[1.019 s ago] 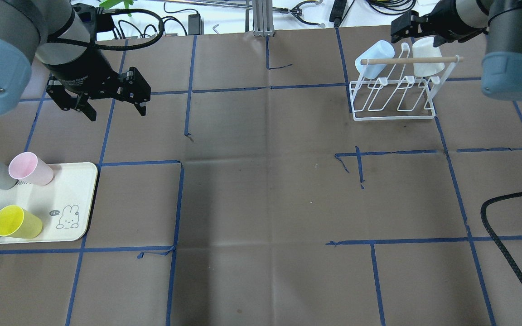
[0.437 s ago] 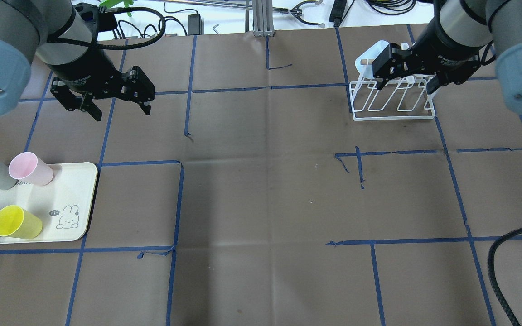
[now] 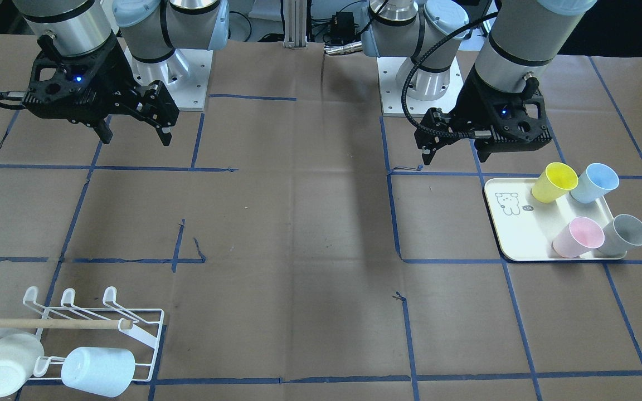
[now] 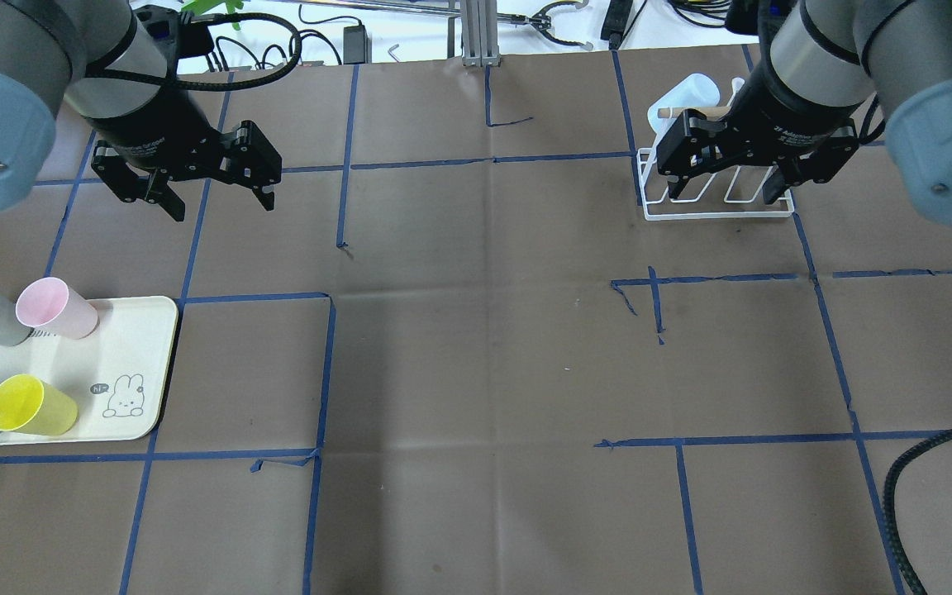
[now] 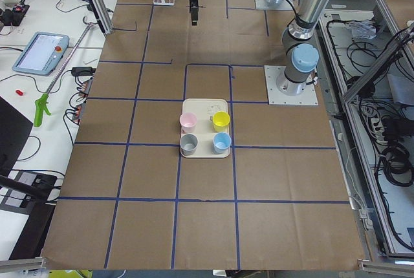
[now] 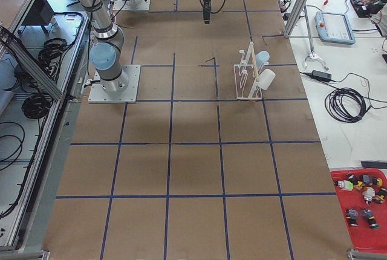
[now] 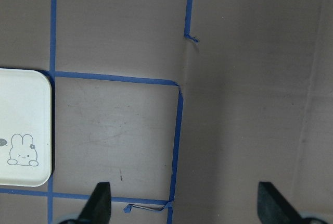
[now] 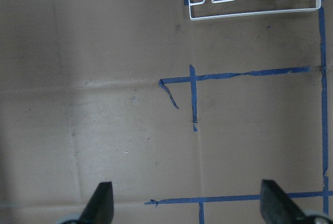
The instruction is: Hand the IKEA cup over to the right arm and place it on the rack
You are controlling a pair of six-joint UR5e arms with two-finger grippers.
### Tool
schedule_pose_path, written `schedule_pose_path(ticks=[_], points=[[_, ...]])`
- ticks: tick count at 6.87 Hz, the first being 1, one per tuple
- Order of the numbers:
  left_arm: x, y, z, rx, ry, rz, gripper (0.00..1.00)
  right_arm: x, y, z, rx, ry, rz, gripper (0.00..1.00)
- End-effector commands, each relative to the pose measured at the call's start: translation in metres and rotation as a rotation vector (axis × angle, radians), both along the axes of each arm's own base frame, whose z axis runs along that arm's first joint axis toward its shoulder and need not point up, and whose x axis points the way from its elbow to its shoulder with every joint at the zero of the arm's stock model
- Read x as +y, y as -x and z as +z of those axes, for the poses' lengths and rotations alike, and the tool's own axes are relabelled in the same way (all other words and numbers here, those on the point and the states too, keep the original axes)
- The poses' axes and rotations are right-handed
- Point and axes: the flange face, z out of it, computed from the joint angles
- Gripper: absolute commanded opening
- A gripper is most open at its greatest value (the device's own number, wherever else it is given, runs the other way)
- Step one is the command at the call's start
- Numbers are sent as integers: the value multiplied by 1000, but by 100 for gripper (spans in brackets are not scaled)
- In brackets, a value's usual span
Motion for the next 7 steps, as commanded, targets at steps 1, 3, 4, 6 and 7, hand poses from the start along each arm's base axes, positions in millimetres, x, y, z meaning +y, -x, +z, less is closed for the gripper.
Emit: schedule_pose_path(ticks=[1,3,4,6,7], points=[[0,0,0,0,0,0,100,2,0,3,26,-14,-6,100],[0,0,0,0,2,0,100,7,-13,3,64,-11,19,100],[0,0,0,0,2,0,100,8,-18,3,59,-10,21,100],[0,0,0,0,2,0,100,9,-18,2,62,-14,22,100],[0,0,0,0,2,0,100,9,-19,2,64,-13,24,100]])
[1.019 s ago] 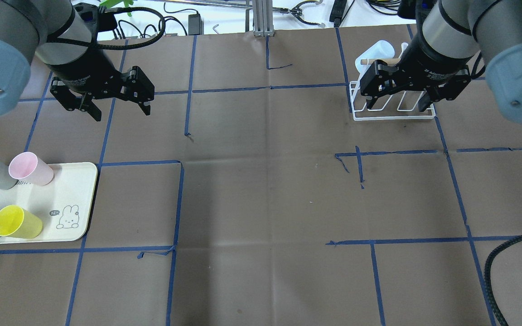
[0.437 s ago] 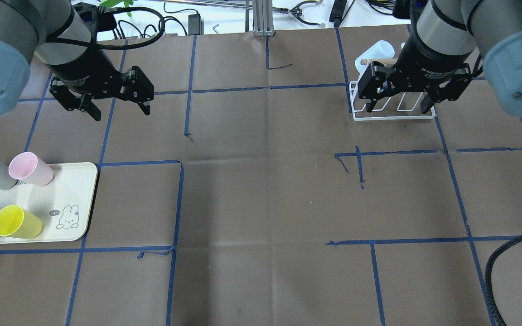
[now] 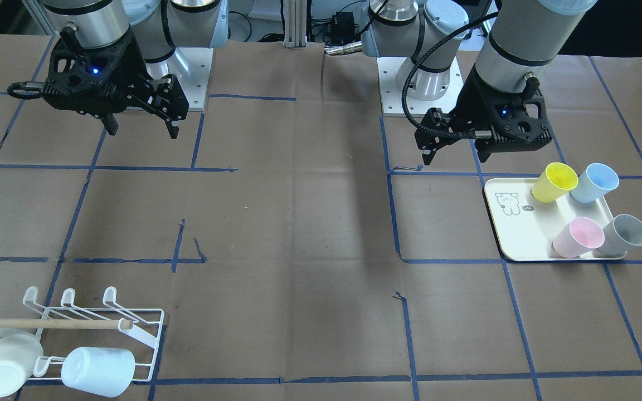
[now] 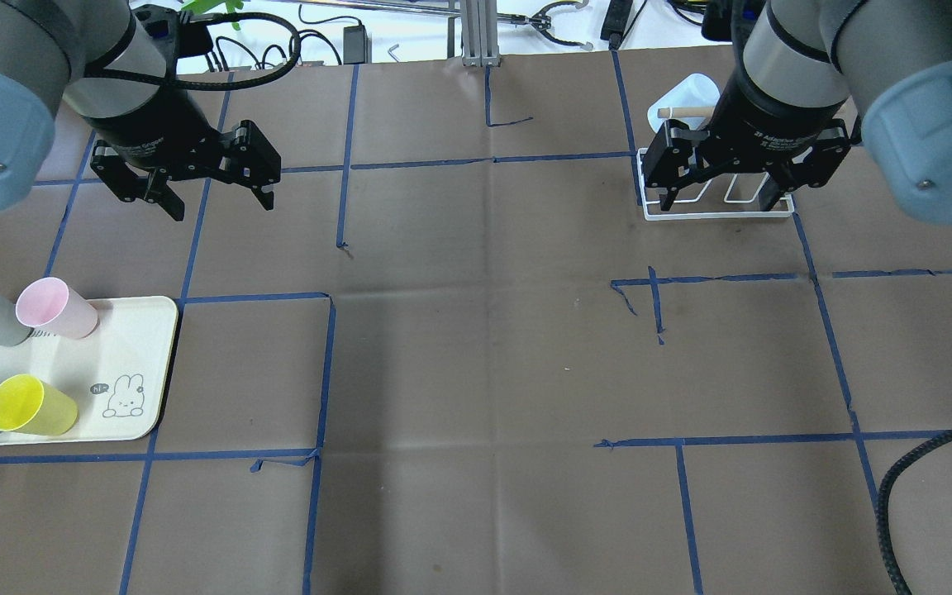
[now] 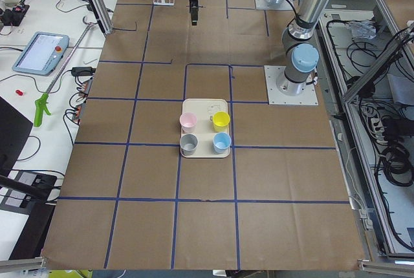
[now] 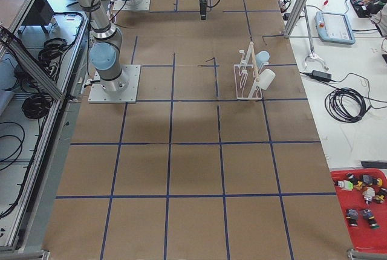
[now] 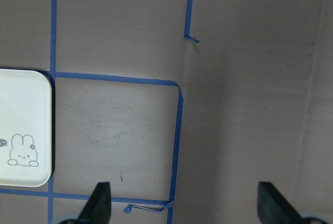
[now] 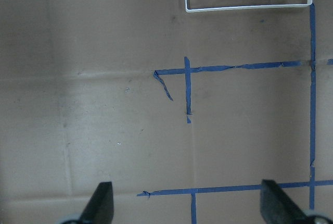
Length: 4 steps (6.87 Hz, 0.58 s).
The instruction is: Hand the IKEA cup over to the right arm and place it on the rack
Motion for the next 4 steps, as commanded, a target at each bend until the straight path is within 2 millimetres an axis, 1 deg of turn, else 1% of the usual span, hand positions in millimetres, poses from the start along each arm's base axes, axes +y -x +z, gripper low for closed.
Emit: schedule_pose_path(ticks=[1,4], points=[[0,0,0,0,0,0,100,0,0,0,5,1,-1,100],[0,0,0,0,0,0,100,1,1,-2,8,-4,1,100]])
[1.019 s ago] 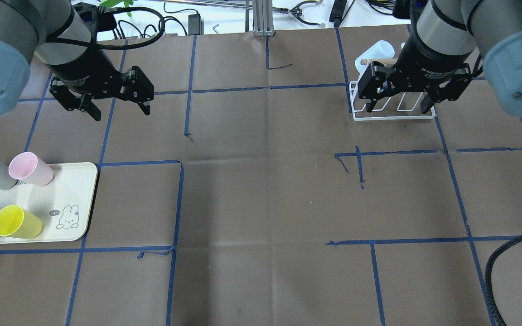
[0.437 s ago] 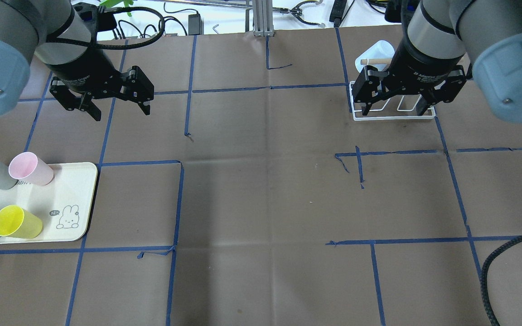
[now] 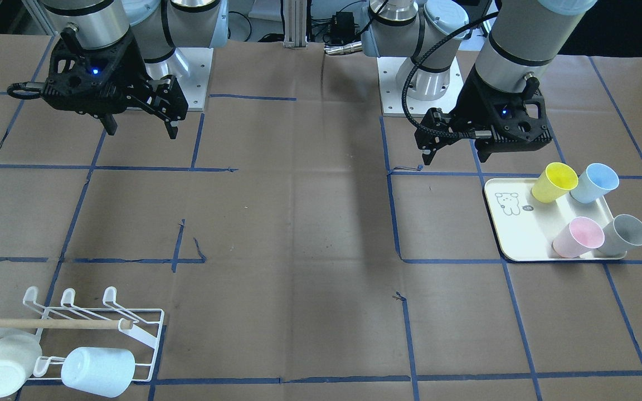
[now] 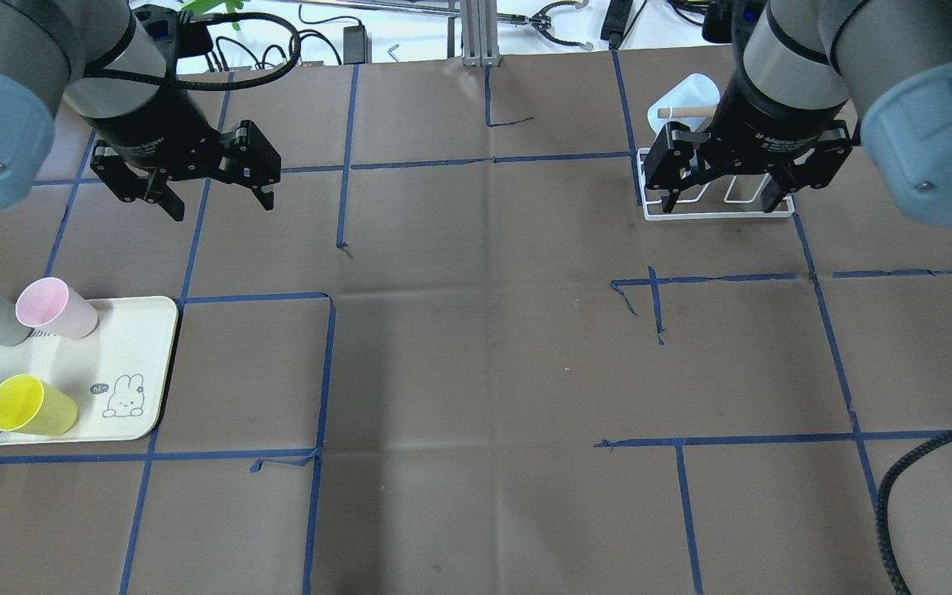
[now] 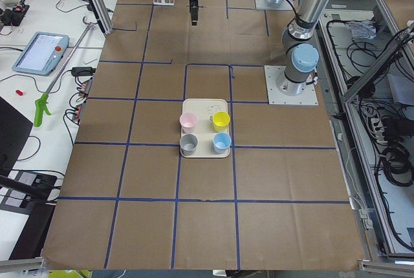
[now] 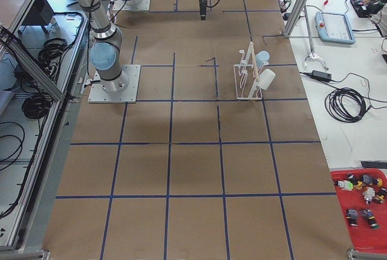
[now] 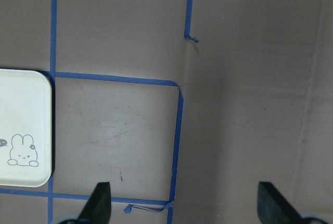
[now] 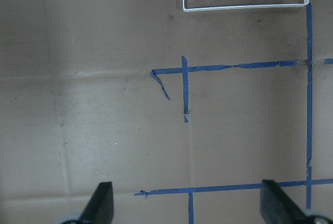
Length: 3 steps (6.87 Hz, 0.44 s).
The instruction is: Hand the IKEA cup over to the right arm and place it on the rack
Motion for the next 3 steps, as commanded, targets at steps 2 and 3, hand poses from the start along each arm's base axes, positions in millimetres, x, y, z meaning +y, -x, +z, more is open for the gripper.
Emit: schedule_pose_path(ticks=[2,3], points=[[0,0,-1,0,-2,0,100,0,1,-1,6,-2,9,100],[-1,0,0,0,0,0,100,0,1,-1,6,-2,9,100]])
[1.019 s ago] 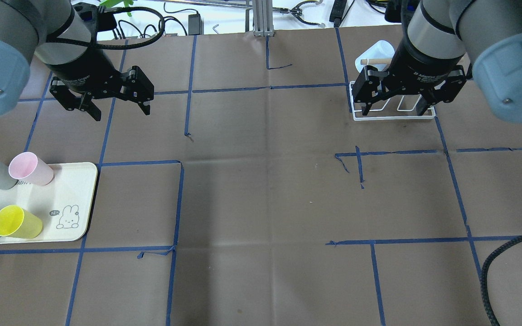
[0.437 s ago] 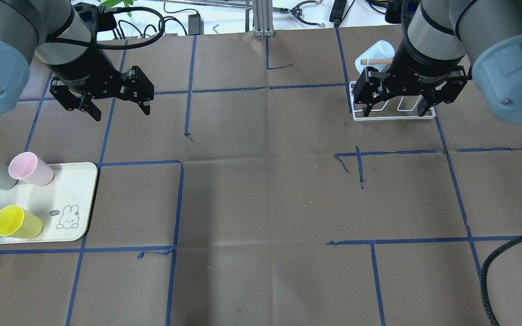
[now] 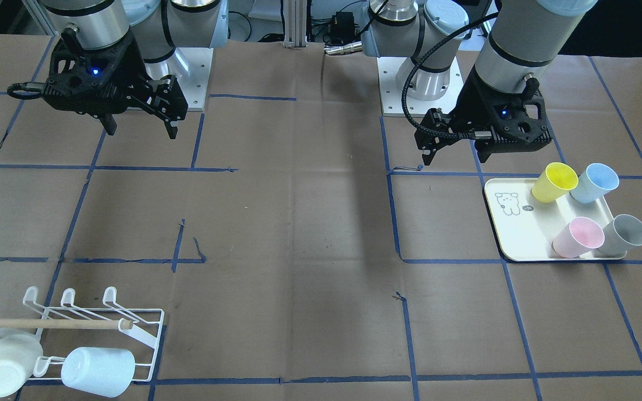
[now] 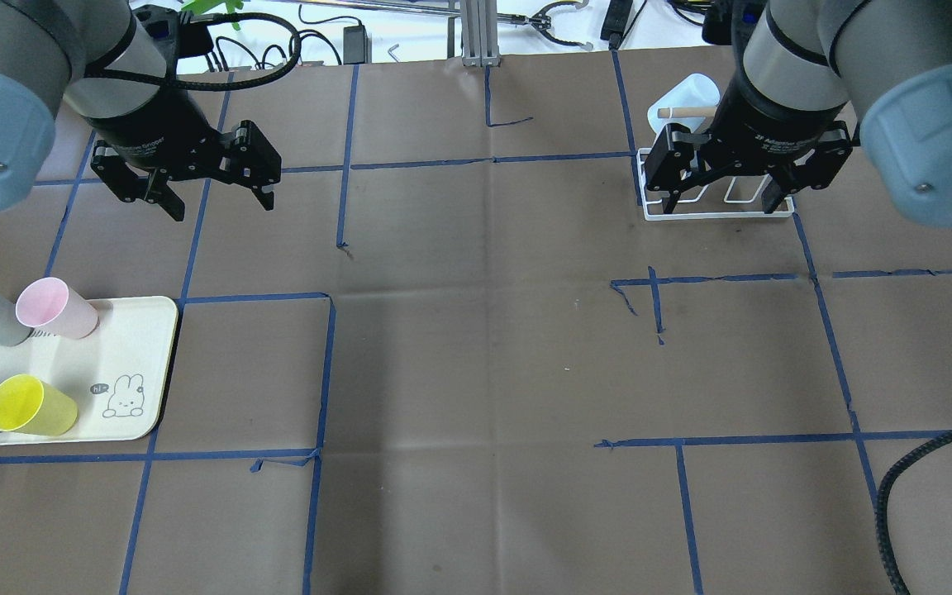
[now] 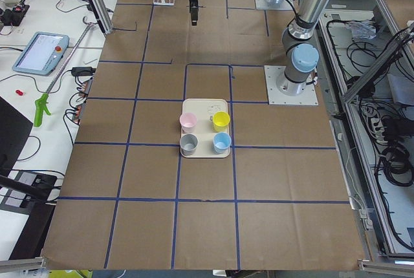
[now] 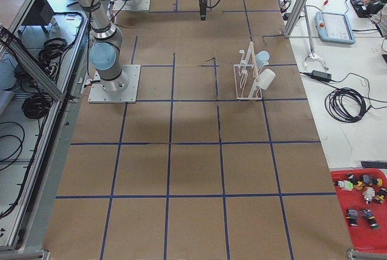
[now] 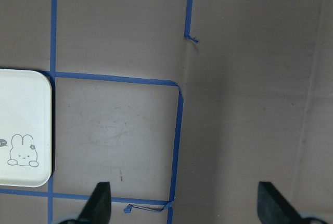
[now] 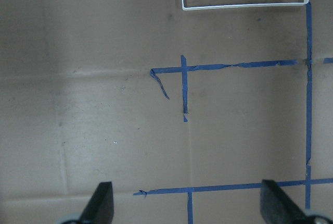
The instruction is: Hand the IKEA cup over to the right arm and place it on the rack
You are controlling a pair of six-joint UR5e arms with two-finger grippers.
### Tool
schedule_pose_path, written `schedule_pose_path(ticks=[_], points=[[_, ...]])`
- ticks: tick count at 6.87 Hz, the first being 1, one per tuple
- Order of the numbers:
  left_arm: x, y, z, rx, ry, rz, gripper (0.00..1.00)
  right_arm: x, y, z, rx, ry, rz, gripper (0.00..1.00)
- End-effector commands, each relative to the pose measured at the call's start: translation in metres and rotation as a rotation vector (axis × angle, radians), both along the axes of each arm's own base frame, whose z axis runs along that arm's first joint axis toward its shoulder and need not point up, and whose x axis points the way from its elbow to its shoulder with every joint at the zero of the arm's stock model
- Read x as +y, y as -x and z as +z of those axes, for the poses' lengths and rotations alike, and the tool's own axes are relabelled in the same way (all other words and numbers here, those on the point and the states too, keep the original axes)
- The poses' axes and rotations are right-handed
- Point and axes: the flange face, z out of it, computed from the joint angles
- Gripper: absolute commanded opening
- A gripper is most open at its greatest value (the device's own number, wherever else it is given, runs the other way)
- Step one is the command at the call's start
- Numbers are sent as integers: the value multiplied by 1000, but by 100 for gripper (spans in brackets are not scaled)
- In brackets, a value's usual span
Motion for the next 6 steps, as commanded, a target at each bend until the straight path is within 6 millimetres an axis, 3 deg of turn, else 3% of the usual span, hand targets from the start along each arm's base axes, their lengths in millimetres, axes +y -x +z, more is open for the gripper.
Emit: schedule_pose_path(ticks=[1,6], points=[[0,0,1,0,1,0,100,0,0,0,1,-1,4,100],[-1,0,1,0,10,0,100,0,0,0,0,2,5,100]])
